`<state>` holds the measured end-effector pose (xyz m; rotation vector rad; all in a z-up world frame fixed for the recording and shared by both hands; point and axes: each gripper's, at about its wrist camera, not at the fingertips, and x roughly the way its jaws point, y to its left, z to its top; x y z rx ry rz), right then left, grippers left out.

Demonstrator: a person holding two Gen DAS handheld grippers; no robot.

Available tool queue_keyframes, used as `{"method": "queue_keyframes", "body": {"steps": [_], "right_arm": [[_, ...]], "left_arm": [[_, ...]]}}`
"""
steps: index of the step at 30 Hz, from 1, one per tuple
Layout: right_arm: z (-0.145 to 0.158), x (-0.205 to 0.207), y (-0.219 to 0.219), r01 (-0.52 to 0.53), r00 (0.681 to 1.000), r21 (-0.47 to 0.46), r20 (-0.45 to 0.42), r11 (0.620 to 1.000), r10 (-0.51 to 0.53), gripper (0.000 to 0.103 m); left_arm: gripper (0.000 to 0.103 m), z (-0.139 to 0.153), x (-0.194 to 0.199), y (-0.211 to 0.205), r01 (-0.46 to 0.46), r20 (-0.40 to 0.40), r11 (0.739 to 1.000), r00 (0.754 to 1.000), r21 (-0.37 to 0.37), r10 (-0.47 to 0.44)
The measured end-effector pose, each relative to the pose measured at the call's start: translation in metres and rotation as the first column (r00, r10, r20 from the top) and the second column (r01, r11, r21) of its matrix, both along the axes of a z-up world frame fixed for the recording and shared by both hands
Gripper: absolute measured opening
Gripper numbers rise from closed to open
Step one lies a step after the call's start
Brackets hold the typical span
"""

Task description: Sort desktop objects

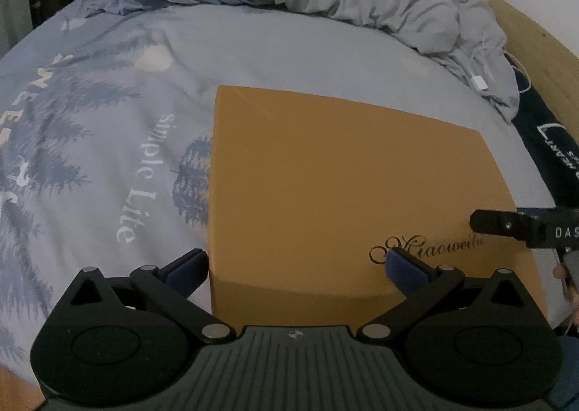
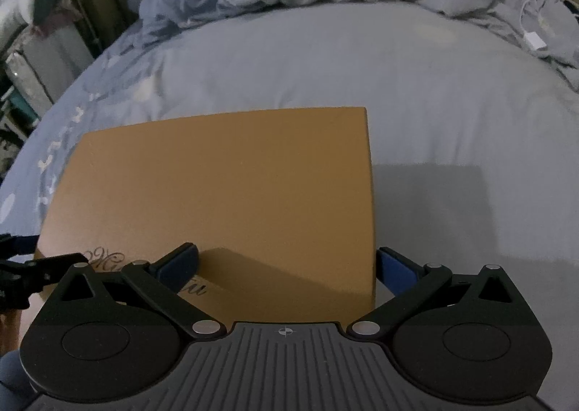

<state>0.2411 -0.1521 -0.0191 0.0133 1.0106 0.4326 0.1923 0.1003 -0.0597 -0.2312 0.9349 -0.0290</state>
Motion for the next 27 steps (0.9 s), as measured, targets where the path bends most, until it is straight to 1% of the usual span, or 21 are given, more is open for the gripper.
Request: {"method": "queue_keyframes", "body": {"steps": [2, 4, 5, 10, 15, 17, 20, 27], "right_arm": [[0.000, -0.007, 0.000, -0.006, 0.999, -0.007, 0.039, 1.000, 0.006, 0.103], [0.002, -0.013, -0.001, 0.003, 0.999, -0.029, 0.048, 1.000, -0.001, 0.103], [0.004, -0.017, -0.001, 0.014, 0.999, -0.042, 0.052, 0.999, -0.012, 0.103], [0.026, -0.042, -0.018, 0.042, 0.992, 0.006, 0.117, 0.999, -0.042, 0.103], [0.054, -0.069, -0.036, 0.041, 0.980, 0.008, 0.194, 0.999, -0.042, 0.103], [0.063, -0.081, -0.043, 0.035, 0.975, 0.013, 0.221, 0.999, -0.037, 0.103], [0.077, -0.094, -0.056, 0.043, 0.963, 0.051, 0.263, 0.998, -0.055, 0.103], [0.098, -0.134, -0.083, 0.044, 0.940, 0.129, 0.330, 0.991, -0.084, 0.103]], "left_arm": [[0.103, 0.002, -0.003, -0.005, 0.004, 0.028, 0.999, 1.000, 0.039, -0.005], [0.103, 0.007, -0.008, -0.010, -0.012, 0.049, 0.997, 0.999, 0.077, 0.008], [0.103, 0.009, -0.012, -0.011, -0.018, 0.061, 0.996, 0.998, 0.083, 0.013], [0.103, 0.028, -0.034, -0.015, -0.038, 0.140, 0.996, 0.990, 0.084, 0.026], [0.103, 0.051, -0.056, -0.018, -0.046, 0.227, 0.997, 0.973, 0.069, 0.029], [0.103, 0.061, -0.066, -0.020, -0.044, 0.262, 0.997, 0.965, 0.060, 0.027], [0.103, 0.075, -0.083, -0.026, -0.037, 0.319, 0.998, 0.947, 0.057, 0.017], [0.103, 0.099, -0.124, -0.038, -0.035, 0.453, 0.997, 0.891, 0.075, -0.003]]}}
